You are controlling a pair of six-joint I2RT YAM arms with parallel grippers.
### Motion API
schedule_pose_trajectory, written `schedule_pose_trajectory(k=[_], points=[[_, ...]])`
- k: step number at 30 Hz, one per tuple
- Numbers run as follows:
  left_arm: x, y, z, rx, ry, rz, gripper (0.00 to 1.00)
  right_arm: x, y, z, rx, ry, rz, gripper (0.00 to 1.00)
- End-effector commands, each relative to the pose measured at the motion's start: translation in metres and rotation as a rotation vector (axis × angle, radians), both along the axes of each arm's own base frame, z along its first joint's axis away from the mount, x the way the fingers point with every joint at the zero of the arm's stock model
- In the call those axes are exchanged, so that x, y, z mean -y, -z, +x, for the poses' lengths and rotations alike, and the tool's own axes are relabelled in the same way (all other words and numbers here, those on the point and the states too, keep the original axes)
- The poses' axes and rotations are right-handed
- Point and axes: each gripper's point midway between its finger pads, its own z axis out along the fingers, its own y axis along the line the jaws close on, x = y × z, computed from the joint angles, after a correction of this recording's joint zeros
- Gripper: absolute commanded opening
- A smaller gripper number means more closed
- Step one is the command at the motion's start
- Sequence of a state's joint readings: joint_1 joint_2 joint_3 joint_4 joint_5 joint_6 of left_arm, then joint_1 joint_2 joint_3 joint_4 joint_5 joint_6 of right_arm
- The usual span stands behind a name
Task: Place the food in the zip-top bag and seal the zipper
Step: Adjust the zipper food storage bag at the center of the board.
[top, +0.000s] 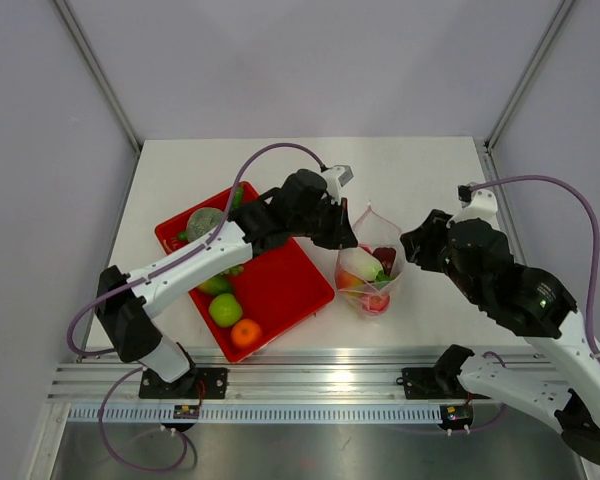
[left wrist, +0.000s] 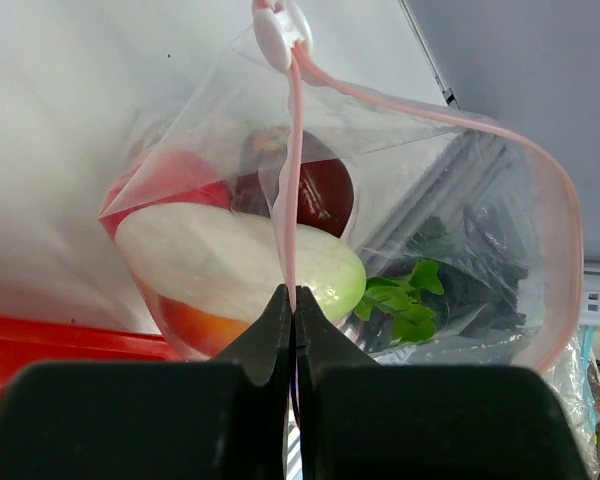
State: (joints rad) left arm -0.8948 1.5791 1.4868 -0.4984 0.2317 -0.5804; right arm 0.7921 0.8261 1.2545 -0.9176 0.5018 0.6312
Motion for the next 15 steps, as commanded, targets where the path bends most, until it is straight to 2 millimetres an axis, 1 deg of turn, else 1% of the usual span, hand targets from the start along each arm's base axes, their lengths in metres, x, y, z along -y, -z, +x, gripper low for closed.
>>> schedule_pose_trajectory(k=[1, 2, 4, 6, 7, 8, 9, 10, 12, 13, 15], points=[[0.002, -0.044, -0.001, 0.070, 0.017, -0.099, 0.00, -0.008, -0.003, -0.009, -0.037, -0.044, 0.043, 0.46], [0.002, -0.046, -0.001, 0.072, 0.015, -0.102, 0.00, -0.011, -0.002, -0.010, -0.047, -0.058, 0.045, 0.53], [0.002, -0.048, -0.001, 0.075, 0.018, -0.106, 0.00, -0.019, 0.001, -0.012, -0.069, -0.096, 0.046, 0.58], [0.001, -0.051, -0.001, 0.081, 0.020, -0.108, 0.00, -0.021, 0.007, -0.012, -0.087, -0.109, 0.030, 0.59], [0.001, -0.052, -0.001, 0.082, 0.020, -0.110, 0.00, -0.022, 0.014, -0.010, -0.109, -0.101, 0.007, 0.59], [0.002, -0.052, -0.001, 0.082, 0.020, -0.110, 0.00, -0.022, 0.017, -0.009, -0.119, -0.096, 0.000, 0.57], [0.002, -0.054, -0.001, 0.085, 0.021, -0.110, 0.00, -0.023, 0.024, -0.009, -0.134, -0.098, -0.014, 0.53], [0.002, -0.054, -0.001, 0.087, 0.021, -0.110, 0.00, -0.024, 0.027, -0.007, -0.138, -0.094, -0.016, 0.36], [0.001, -0.052, -0.001, 0.083, 0.021, -0.098, 0.00, -0.022, 0.030, -0.007, -0.144, -0.074, -0.015, 0.12], [0.001, -0.054, 0.000, 0.086, 0.020, -0.097, 0.00, -0.016, 0.028, -0.004, -0.128, -0.043, -0.020, 0.00], [-0.001, -0.050, 0.002, 0.089, 0.028, -0.071, 0.00, -0.006, 0.008, 0.001, -0.066, 0.001, -0.021, 0.00]])
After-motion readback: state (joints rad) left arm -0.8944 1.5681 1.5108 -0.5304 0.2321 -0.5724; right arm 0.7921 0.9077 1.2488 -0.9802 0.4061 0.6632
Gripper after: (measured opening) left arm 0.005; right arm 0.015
